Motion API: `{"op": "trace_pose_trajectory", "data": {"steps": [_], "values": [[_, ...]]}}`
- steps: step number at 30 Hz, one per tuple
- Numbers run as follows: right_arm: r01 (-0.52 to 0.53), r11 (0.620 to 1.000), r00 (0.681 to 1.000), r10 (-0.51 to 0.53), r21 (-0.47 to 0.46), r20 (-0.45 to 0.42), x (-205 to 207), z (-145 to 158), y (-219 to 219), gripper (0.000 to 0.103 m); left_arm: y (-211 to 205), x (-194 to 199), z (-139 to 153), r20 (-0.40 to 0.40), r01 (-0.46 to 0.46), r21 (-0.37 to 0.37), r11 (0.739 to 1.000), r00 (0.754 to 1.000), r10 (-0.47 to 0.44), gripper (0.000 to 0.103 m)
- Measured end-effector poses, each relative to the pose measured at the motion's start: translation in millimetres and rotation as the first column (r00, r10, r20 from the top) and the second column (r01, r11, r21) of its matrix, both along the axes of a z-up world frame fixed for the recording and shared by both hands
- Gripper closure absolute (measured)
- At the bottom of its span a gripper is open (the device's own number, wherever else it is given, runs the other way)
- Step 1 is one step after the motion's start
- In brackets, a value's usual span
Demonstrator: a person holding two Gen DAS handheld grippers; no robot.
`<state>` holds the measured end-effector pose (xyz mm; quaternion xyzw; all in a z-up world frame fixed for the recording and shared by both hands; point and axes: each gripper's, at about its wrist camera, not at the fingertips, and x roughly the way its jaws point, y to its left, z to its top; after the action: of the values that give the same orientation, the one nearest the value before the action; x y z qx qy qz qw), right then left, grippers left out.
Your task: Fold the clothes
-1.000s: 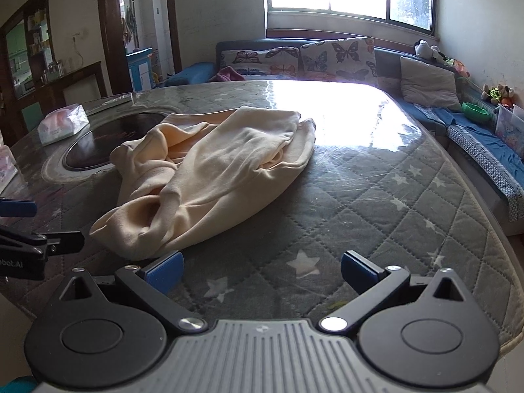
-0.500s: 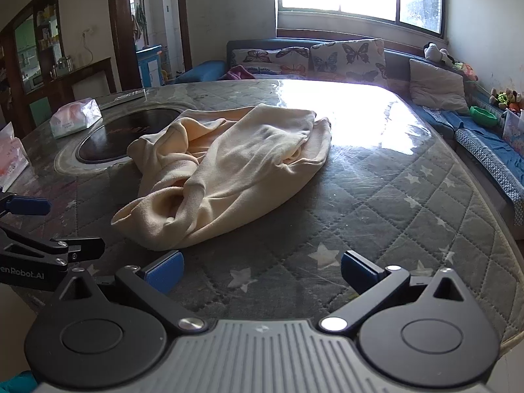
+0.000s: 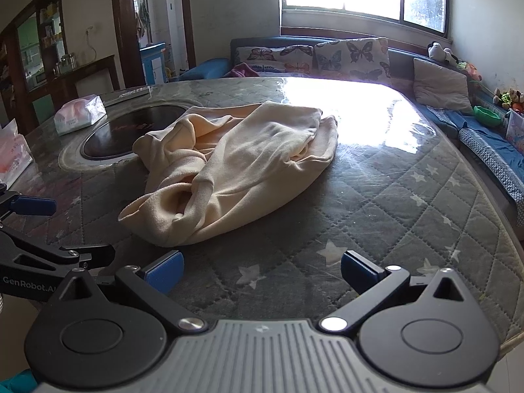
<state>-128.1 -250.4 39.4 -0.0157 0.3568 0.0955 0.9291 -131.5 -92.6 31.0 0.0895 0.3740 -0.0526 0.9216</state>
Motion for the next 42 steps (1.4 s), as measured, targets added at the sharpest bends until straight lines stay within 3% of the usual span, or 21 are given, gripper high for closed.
{"op": "trace_pose_trajectory", "data": {"steps": [42], "values": [[-0.009, 1.0, 1.0, 0.009, 0.024, -0.011, 4.6, -0.2, -0.1, 0.0, -10.8, 6.9, 0.6, 0.001, 0.035, 0.056, 0.998, 0.999, -0.035, 0.0]]}}
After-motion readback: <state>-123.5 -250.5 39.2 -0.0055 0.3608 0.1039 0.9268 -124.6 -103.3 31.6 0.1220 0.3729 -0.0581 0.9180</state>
